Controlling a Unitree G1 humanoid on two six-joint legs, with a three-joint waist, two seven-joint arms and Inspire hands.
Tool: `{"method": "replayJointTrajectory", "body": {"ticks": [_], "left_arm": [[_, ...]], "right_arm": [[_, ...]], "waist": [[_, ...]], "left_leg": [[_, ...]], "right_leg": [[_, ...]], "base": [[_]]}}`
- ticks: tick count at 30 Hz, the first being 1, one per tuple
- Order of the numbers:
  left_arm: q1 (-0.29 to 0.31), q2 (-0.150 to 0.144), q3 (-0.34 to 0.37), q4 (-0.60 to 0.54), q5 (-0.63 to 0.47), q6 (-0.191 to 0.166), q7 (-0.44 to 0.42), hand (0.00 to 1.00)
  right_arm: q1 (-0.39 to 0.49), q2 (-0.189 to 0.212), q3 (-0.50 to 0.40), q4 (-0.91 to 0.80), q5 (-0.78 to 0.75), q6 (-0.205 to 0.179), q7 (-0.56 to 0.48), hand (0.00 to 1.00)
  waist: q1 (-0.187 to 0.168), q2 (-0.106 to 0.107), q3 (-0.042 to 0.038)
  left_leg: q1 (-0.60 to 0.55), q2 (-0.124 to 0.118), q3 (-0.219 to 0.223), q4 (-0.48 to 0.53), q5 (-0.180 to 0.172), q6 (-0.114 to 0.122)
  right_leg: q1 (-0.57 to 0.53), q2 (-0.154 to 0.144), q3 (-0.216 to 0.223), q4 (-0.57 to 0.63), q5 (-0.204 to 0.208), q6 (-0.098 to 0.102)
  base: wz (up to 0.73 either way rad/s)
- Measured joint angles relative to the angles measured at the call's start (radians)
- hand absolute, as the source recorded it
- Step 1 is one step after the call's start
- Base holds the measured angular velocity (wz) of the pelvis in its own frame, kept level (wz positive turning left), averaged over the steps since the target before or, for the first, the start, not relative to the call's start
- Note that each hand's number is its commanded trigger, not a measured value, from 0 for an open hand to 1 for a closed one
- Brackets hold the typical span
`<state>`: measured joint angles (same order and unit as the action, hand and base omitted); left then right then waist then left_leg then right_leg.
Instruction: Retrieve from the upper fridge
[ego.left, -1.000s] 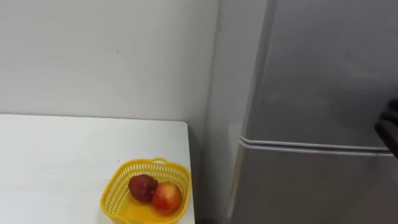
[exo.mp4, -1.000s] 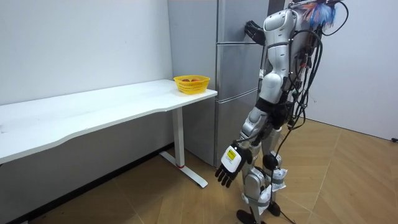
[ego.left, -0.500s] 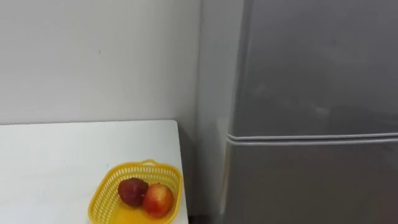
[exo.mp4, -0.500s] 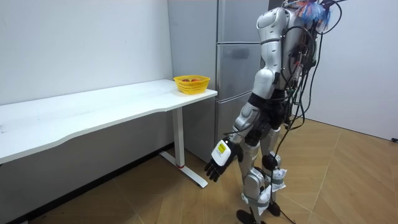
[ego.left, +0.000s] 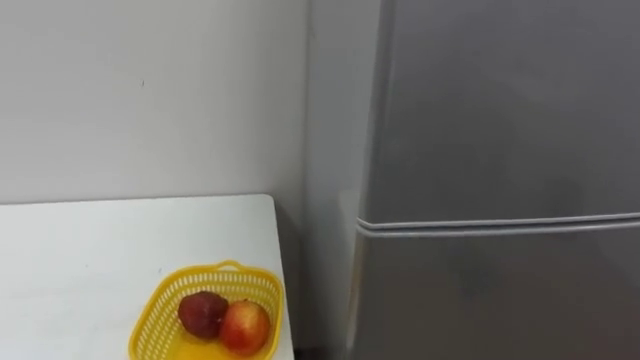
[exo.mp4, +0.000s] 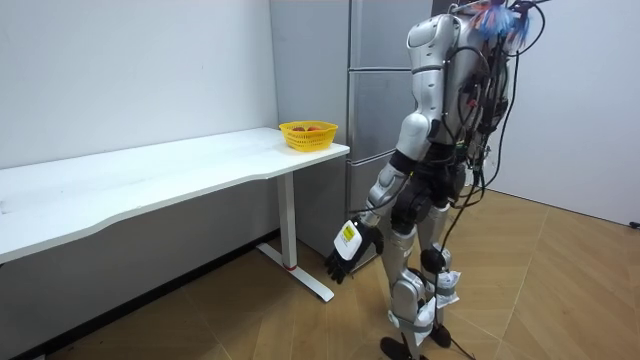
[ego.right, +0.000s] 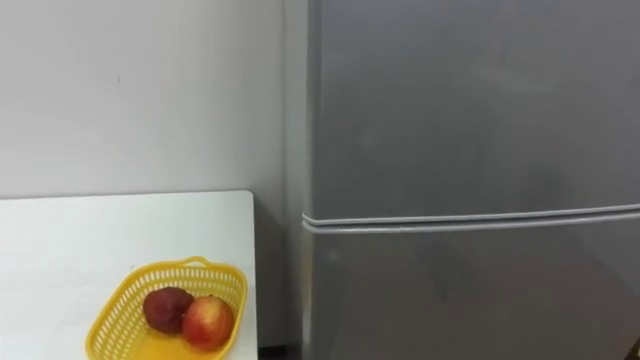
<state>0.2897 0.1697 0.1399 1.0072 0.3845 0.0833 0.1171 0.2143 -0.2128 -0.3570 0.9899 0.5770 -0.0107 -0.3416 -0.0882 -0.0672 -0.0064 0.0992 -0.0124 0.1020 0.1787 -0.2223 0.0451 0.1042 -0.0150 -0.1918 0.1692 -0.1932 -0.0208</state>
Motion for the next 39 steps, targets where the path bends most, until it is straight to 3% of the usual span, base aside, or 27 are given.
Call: {"method": "replayJointTrajectory", "body": {"ticks": [10, 19, 23, 33, 39], "left_arm": [[0.015, -0.001, -0.018, 0.034, 0.003, 0.007, -0.024, 0.0], [0.013, -0.016, -0.019, 0.037, 0.022, 0.033, -0.049, 0.0], [0.015, -0.021, -0.025, 0.038, 0.024, 0.051, -0.073, 0.0], [0.007, -0.027, -0.047, 0.037, 0.051, 0.087, -0.108, 0.0], [-0.005, -0.031, -0.07, 0.04, 0.051, 0.098, -0.129, 0.0]], "right_arm": [[-0.002, 0.019, 0.136, 0.127, -0.221, 0.014, 0.079, 0.0], [-0.016, 0.05, 0.19, 0.185, -0.399, 0.028, 0.157, 0.0], [-0.029, 0.055, 0.254, 0.219, -0.479, 0.036, 0.219, 0.0], [-0.035, 0.055, 0.309, 0.3, -0.664, 0.137, 0.31, 0.0], [-0.038, 0.054, 0.337, 0.298, -0.7, 0.169, 0.36, 0.0]], "waist": [[0.017, 0.011, 0.0011], [0.042, 0.025, 0.0014], [0.043, 0.03, 0.0016], [0.041, 0.047, 0.0052], [0.044, 0.049, 0.0059]], "left_leg": [[-0.004, -0.001, -0.012, 0.005, -0.001, 0.001], [-0.001, -0.001, -0.009, 0.004, -0.001, 0.001], [-0.001, -0.003, -0.018, 0.008, -0.001, 0.001], [0.03, -0.003, -0.023, 0.008, -0.004, -0.003], [0.037, -0.002, -0.024, 0.006, -0.008, -0.004]], "right_leg": [[0.0, -0.001, -0.005, 0.0, -0.003, 0.0], [0.0, -0.001, -0.004, -0.002, -0.003, 0.0], [0.008, -0.002, -0.013, -0.001, -0.003, 0.0], [0.034, -0.003, -0.016, 0.005, -0.018, -0.002], [0.039, -0.003, -0.013, 0.014, -0.021, -0.002]], "base": [[0.03], [0.0], [0.06], [0.02], [0.0]]}}
